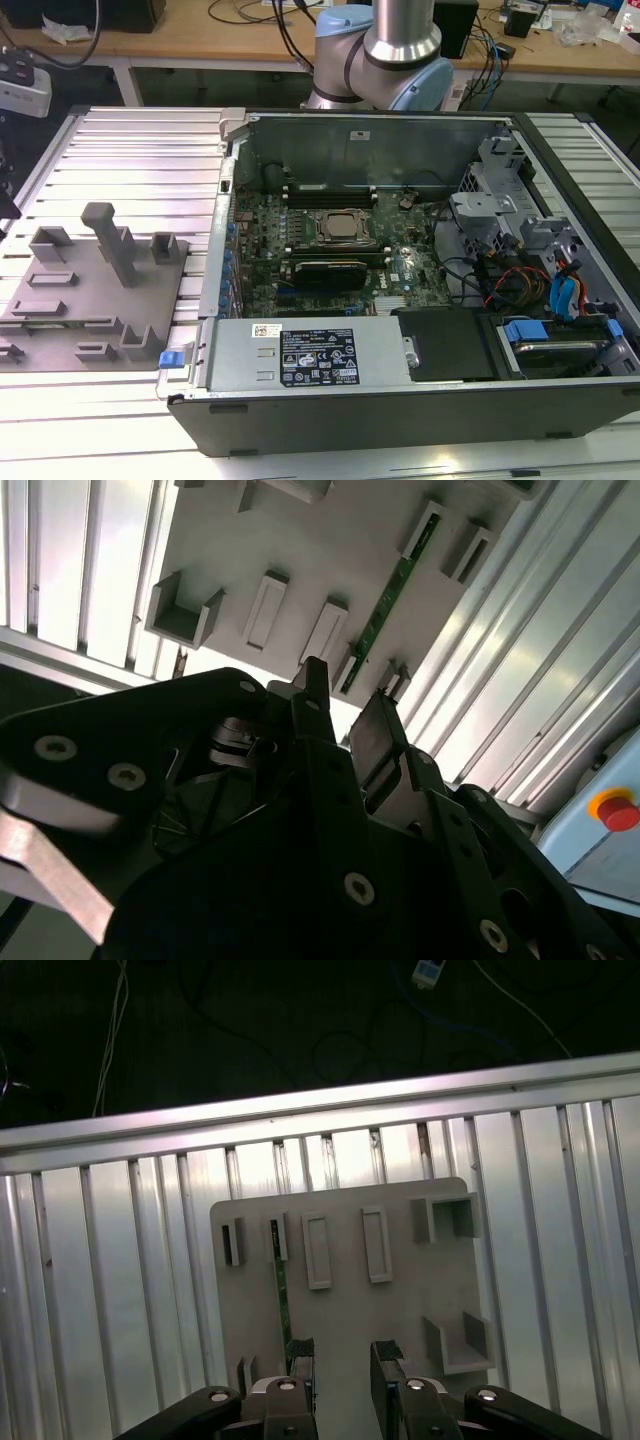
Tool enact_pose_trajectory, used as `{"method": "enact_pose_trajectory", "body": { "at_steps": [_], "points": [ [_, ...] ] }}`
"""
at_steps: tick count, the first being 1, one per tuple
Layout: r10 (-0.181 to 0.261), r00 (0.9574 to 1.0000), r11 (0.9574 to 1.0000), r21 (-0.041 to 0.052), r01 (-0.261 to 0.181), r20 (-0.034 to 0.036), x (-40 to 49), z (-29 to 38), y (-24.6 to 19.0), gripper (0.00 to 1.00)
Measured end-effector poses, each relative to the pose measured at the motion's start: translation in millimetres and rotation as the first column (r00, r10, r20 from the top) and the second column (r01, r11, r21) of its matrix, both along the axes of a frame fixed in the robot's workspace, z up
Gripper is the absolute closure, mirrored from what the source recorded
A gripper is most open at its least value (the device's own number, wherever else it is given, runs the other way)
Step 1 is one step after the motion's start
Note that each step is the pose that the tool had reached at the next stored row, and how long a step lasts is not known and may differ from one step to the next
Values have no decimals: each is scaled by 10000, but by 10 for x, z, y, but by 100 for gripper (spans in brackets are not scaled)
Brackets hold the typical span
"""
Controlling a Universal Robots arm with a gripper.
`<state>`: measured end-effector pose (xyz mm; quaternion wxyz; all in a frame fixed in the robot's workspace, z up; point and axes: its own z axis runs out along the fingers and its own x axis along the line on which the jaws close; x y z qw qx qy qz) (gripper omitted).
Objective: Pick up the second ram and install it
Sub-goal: 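Pick up the second ram and move it above second insertion slot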
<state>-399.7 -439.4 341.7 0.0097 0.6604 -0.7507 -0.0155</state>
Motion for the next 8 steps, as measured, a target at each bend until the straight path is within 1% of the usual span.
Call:
{"method": "enact_pose_trajectory", "body": {
  "at_steps": [3, 4, 5, 6, 8],
  "points": [
    [0, 10000, 10000, 0, 0, 0, 0, -13, 0, 64],
    [0, 10000, 10000, 0, 0, 0, 0, -64, 0, 64],
    [0, 10000, 10000, 0, 0, 0, 0, -132, 0, 64],
    [0, 10000, 10000, 0, 0, 0, 0, -163, 0, 64],
    [0, 10000, 10000, 0, 0, 0, 0, -184, 0, 64]
  ]
}}
